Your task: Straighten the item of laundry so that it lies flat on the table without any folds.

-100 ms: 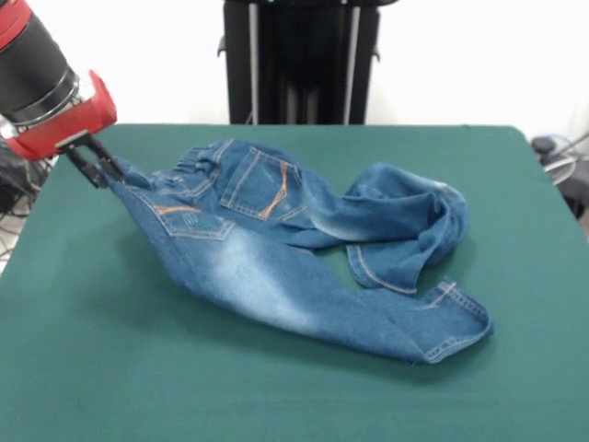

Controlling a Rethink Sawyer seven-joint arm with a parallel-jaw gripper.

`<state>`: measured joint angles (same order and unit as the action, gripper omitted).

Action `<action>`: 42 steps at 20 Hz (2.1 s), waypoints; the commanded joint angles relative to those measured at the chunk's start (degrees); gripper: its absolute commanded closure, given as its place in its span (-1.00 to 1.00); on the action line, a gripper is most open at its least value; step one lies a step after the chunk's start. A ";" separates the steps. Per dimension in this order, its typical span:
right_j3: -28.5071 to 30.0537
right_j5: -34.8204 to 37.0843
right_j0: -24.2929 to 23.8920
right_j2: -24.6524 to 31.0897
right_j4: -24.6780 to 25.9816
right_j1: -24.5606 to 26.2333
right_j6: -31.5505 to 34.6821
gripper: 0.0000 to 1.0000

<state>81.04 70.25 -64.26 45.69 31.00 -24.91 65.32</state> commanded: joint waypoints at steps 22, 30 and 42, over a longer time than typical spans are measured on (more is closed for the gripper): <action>14.94 -18.87 11.88 -3.74 -0.71 -7.22 20.40 -1.00; 16.43 -42.33 22.47 -12.72 0.31 -1.71 33.01 -1.00; 16.74 -58.28 29.31 -21.30 -2.33 4.46 35.98 -1.00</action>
<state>93.98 13.48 -36.74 34.07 29.90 -24.93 87.13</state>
